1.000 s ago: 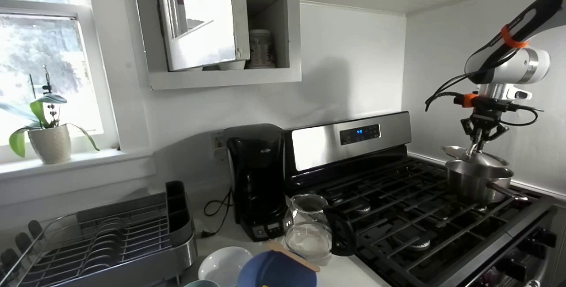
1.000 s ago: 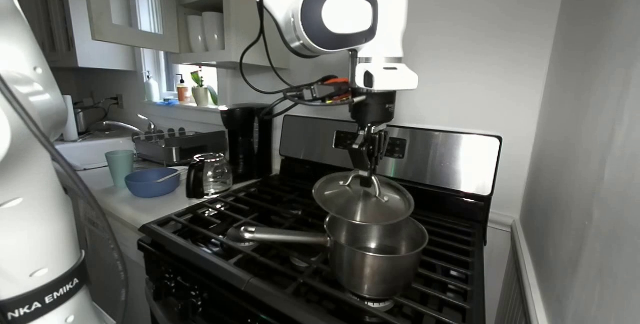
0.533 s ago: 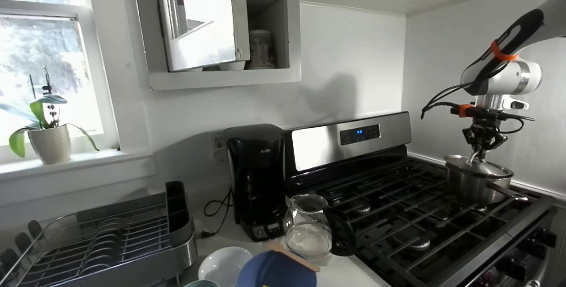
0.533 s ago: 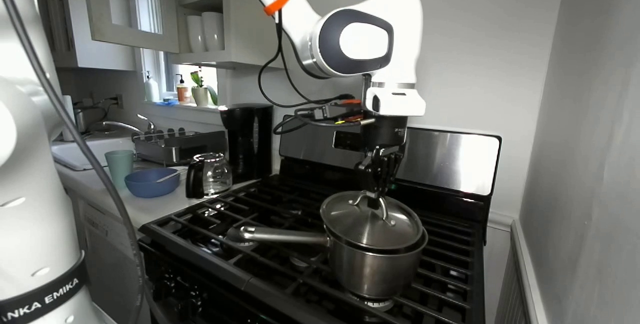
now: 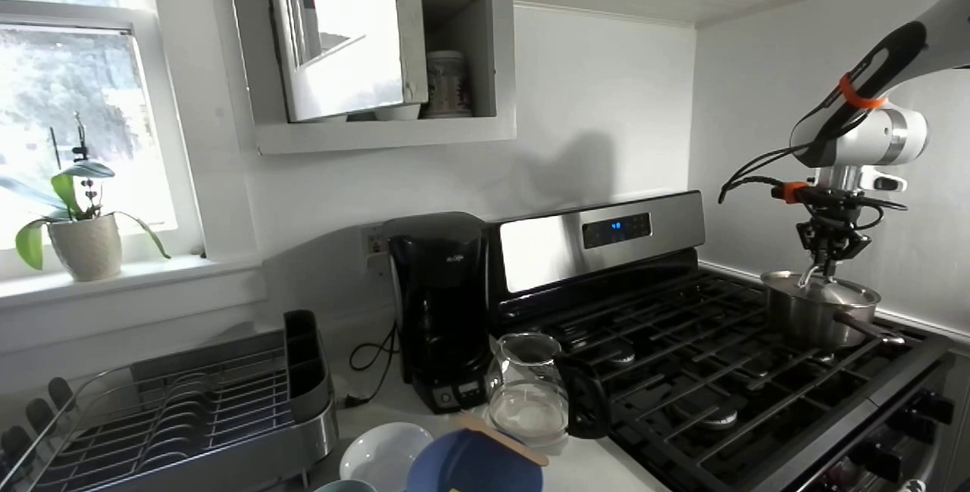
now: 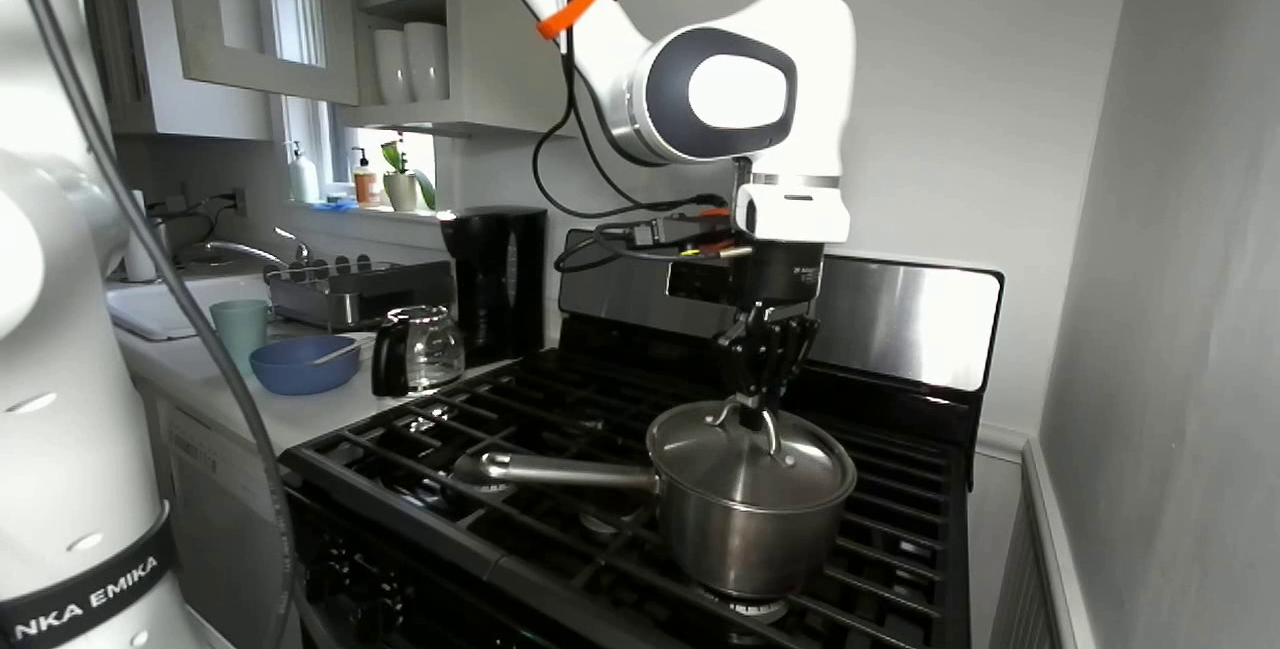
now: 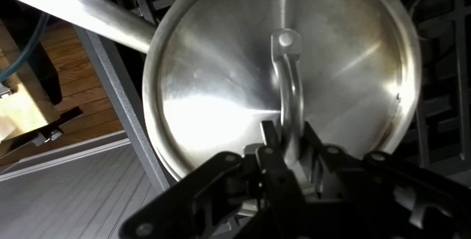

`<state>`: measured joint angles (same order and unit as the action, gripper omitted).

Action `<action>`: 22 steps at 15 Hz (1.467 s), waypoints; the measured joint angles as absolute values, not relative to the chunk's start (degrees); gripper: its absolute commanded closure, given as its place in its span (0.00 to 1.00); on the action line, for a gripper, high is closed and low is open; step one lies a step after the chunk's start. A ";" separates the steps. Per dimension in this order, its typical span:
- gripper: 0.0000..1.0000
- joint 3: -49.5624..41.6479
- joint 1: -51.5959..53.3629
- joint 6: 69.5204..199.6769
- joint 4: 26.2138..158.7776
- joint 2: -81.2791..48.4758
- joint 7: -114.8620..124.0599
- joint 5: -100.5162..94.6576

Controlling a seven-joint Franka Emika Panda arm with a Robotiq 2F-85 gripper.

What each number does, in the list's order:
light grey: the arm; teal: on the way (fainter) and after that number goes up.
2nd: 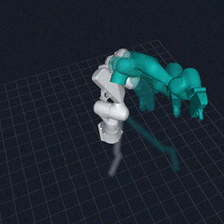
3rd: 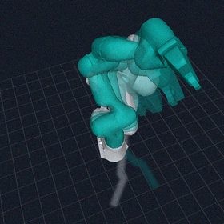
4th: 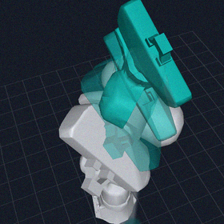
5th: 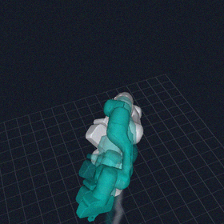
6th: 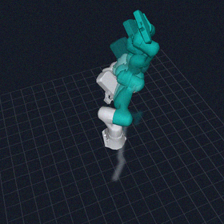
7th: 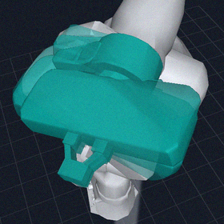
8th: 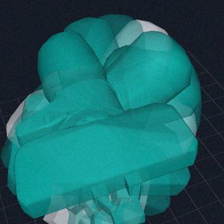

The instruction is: Put the lid on the pot

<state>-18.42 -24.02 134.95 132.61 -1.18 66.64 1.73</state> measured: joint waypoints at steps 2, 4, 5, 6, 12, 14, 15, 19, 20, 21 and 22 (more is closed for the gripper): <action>0.32 -18.79 -23.84 134.95 132.60 -1.18 67.21 1.73; 0.18 -18.92 -23.78 134.95 132.59 -1.15 67.28 1.73; 0.12 -18.92 -23.66 134.95 132.59 -1.03 67.00 1.75; 0.05 -18.91 -23.41 134.95 132.61 -0.78 66.40 1.75; 0.00 -17.05 -20.00 134.48 137.40 7.72 57.71 -2.06; 0.00 -14.83 -19.17 133.01 140.77 12.49 56.50 -5.14; 0.00 -13.49 -18.86 131.86 142.40 14.76 55.69 -6.18; 0.00 -8.58 -17.38 124.57 147.29 22.36 50.31 -7.29; 0.00 -7.74 -16.96 122.29 147.97 23.97 48.42 -7.29; 0.00 -6.97 -16.54 119.99 148.55 25.51 46.33 -7.29; 0.00 -6.37 -16.08 117.76 148.90 26.82 44.13 -7.28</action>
